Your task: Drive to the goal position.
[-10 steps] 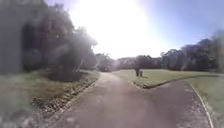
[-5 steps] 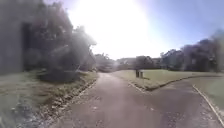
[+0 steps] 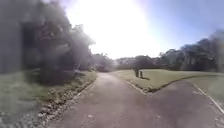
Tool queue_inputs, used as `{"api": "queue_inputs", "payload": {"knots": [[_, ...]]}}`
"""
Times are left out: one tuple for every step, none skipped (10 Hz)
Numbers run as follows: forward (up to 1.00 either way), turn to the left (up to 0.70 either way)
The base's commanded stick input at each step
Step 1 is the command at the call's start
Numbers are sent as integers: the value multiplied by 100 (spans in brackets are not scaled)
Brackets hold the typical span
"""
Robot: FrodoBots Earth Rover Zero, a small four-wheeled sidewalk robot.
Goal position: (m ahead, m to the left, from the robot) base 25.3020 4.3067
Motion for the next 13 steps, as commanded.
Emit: {"api": "queue_inputs", "payload": {"knots": [[50,0],[50,0],[50,0],[22,0],[0,0],[0,0],[0,0],[0,0],[0,0],[0,0],[0,0],[0,0],[0,0]]}}
